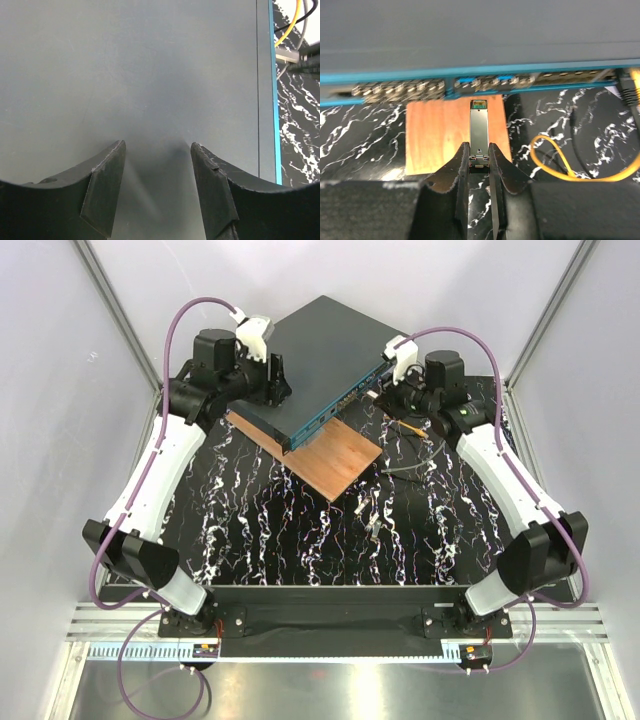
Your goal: Insert the plug into the switch port
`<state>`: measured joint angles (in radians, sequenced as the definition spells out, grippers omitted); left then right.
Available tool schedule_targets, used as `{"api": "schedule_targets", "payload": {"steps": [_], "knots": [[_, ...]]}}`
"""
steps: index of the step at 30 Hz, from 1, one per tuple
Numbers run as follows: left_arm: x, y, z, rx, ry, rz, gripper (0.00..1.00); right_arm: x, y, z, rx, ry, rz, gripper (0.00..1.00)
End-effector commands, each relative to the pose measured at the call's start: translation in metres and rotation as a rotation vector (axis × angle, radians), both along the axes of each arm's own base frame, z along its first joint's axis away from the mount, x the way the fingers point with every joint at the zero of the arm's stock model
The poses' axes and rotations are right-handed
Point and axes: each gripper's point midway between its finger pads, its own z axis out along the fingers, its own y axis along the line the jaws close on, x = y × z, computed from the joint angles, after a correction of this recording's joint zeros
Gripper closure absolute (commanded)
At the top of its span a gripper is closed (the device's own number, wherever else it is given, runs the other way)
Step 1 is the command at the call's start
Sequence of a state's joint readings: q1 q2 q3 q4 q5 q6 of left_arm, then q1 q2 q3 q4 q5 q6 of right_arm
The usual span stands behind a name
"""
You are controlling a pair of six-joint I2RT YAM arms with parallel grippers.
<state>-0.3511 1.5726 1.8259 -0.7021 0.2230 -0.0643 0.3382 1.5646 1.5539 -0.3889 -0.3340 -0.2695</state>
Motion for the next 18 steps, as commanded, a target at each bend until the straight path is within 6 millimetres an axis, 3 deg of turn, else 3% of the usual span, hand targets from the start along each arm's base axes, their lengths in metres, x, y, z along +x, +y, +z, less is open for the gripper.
{"api": "schedule_targets", "payload": {"steps": [1,8,18], "knots": [[-0.0013,-0.0039,0.0094,-0.05,-0.011,-0.016,0.4,-0.015,0.0061,0.0306,0.069,-0.096,0.061,1.0],[-0.0046,-0.0028,0.0015,-0.042,0.005,-0.033,0.4,-0.0123,0.0004,0.0315,0.069,-0.132,0.035,1.0],[-0.0027,-0.0006,0.0035,-0.03,-0.007,-0.025,0.39,-0.0086,0.0098,0.0298,0.11,-0.119,0.058,1.0]]}}
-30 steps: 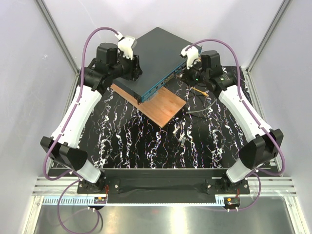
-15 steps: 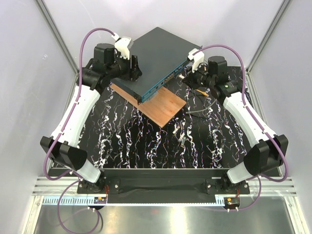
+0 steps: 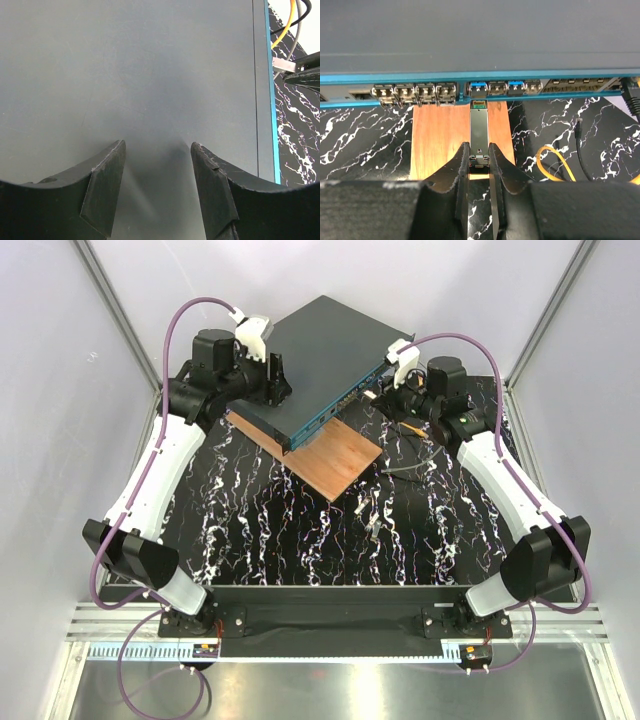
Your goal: Insert the plug into the switch port
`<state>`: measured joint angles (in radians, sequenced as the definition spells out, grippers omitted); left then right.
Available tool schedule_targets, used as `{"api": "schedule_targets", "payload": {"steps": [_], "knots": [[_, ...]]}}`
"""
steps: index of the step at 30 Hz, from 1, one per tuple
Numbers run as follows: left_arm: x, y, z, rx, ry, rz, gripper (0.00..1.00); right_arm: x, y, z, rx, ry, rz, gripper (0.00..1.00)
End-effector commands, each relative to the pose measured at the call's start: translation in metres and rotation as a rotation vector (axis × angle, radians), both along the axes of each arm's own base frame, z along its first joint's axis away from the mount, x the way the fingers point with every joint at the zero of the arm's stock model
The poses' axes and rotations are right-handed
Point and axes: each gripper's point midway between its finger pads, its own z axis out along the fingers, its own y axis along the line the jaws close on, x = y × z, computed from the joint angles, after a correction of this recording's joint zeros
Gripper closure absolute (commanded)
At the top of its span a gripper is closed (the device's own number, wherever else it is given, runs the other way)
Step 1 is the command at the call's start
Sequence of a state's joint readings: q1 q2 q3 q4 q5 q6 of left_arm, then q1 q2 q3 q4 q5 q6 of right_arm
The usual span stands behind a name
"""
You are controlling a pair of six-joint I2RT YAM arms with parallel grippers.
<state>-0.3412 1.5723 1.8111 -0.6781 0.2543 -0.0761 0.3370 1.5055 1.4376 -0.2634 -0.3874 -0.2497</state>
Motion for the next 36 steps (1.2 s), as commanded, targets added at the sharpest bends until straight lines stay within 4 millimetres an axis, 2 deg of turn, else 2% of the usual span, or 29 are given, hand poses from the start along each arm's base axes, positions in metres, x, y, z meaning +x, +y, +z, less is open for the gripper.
{"api": "schedule_targets", "payload": {"steps": [1,10,21,28,36], "knots": [[-0.004,0.001,0.004,-0.006,-0.01,-0.013,0.39,0.002,0.003,0.029,0.059,-0.071,0.014,1.0],[-0.004,0.0,0.005,-0.011,-0.012,-0.014,0.39,0.003,0.008,0.027,0.103,-0.039,0.009,1.0],[-0.002,-0.001,0.008,-0.017,-0.016,-0.017,0.39,0.012,0.005,0.01,0.099,-0.04,-0.028,1.0],[-0.003,-0.002,0.008,-0.015,-0.015,-0.019,0.39,0.01,0.009,0.011,0.107,-0.044,-0.004,1.0],[-0.002,-0.002,0.009,-0.019,-0.02,-0.02,0.39,0.007,0.015,0.004,0.099,-0.03,0.021,1.0]]}}
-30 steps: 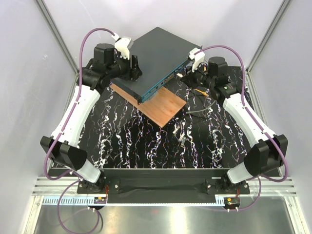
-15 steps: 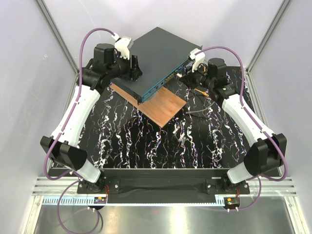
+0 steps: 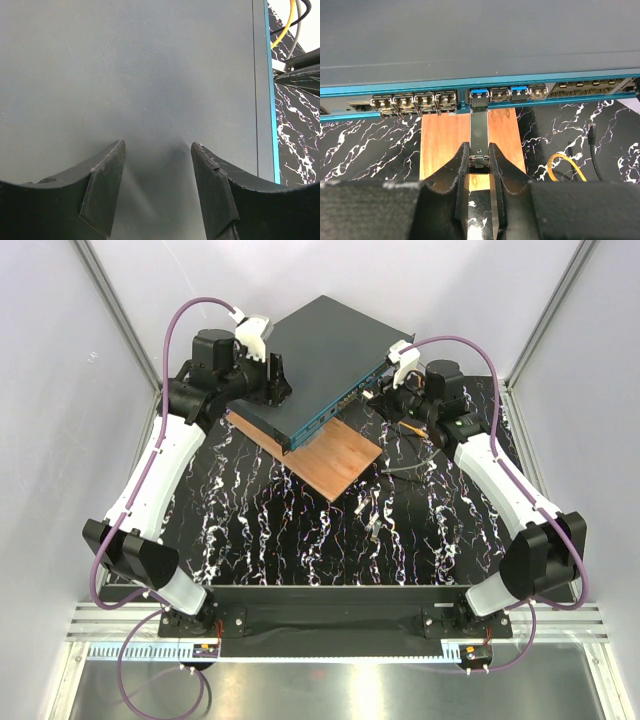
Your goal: Insert the plug into the switch port
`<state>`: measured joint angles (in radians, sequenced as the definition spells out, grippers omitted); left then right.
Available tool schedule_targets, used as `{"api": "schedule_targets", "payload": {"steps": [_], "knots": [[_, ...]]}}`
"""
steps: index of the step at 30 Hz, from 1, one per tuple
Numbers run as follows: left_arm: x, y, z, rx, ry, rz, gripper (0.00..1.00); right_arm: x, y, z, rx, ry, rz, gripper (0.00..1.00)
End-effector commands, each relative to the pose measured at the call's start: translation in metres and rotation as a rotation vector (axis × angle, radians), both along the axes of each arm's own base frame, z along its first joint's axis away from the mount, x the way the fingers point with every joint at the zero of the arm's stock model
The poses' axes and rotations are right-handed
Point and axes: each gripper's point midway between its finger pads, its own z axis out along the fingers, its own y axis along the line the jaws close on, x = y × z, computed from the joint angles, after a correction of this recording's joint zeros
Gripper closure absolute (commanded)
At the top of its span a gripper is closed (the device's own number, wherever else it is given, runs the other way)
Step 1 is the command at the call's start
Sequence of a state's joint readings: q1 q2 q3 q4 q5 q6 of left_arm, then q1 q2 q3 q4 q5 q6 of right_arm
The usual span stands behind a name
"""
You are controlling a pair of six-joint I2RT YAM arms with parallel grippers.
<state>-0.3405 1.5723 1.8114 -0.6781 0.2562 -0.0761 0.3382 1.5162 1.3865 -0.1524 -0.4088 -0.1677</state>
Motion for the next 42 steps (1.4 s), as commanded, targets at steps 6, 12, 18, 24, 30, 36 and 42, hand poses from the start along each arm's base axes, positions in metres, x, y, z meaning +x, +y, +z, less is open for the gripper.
{"api": "schedule_targets", "payload": {"steps": [6,12,18,24,30,36,42], "knots": [[-0.001,-0.002,0.012,-0.02,-0.027,-0.02,0.39,0.001,0.009,0.005,0.015,-0.042,0.039,1.0],[-0.001,-0.002,0.009,-0.015,-0.02,-0.019,0.39,-0.006,0.016,0.003,0.018,-0.036,0.065,1.0],[0.0,-0.003,0.008,-0.019,-0.017,-0.018,0.39,-0.011,0.021,0.006,0.027,-0.031,0.083,1.0],[-0.001,-0.002,0.011,-0.021,-0.021,-0.018,0.39,-0.006,0.02,0.004,0.015,-0.043,0.067,1.0],[-0.002,-0.003,0.008,-0.016,-0.016,-0.021,0.39,0.006,0.021,0.016,0.021,-0.07,0.05,1.0],[-0.001,-0.002,0.008,-0.017,-0.019,-0.02,0.39,0.01,0.023,0.025,0.025,-0.08,0.052,1.0],[-0.001,-0.003,0.008,-0.016,-0.018,-0.022,0.39,0.017,0.026,0.028,0.025,-0.082,0.056,1.0]]}}
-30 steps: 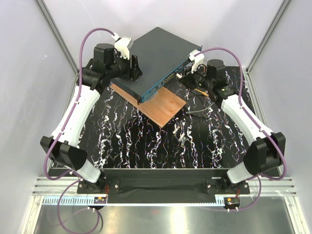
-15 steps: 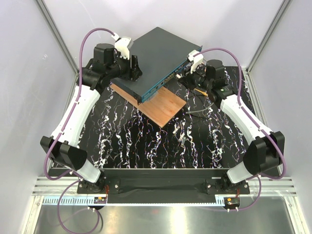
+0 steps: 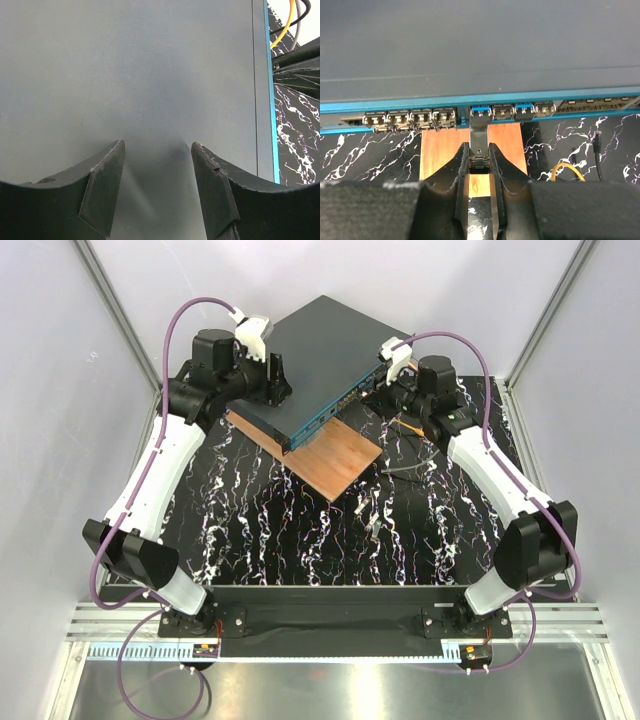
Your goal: Insert the plug into the switch port
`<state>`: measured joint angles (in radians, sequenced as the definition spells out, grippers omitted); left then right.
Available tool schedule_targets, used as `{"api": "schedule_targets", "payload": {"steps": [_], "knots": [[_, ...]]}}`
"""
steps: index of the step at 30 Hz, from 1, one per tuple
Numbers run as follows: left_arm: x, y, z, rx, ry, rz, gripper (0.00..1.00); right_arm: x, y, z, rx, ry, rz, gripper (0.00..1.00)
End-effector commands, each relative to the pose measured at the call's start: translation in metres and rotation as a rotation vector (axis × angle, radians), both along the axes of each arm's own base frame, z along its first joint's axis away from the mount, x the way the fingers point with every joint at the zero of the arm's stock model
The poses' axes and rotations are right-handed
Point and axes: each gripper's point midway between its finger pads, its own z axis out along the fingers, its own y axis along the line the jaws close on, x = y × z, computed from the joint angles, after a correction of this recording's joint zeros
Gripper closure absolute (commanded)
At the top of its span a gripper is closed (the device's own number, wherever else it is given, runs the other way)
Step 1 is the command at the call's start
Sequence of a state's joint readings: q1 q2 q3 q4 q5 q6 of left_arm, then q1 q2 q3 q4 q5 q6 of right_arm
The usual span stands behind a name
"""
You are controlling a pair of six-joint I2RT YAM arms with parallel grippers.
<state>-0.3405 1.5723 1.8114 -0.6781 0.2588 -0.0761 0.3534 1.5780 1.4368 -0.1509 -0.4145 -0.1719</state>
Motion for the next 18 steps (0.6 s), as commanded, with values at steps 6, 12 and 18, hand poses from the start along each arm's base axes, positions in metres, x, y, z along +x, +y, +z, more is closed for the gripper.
{"api": "schedule_targets", "payload": {"steps": [6,12,18], "knots": [[0.0,0.0,0.008,-0.008,-0.021,-0.016,0.39,0.012,0.02,0.037,0.045,-0.084,0.046,1.0],[0.001,-0.001,0.005,-0.007,-0.018,-0.019,0.39,0.016,0.024,0.04,0.049,-0.082,0.05,1.0],[0.001,0.0,0.005,-0.002,-0.018,-0.018,0.39,0.011,0.017,0.036,0.007,-0.09,0.045,0.68]]}}
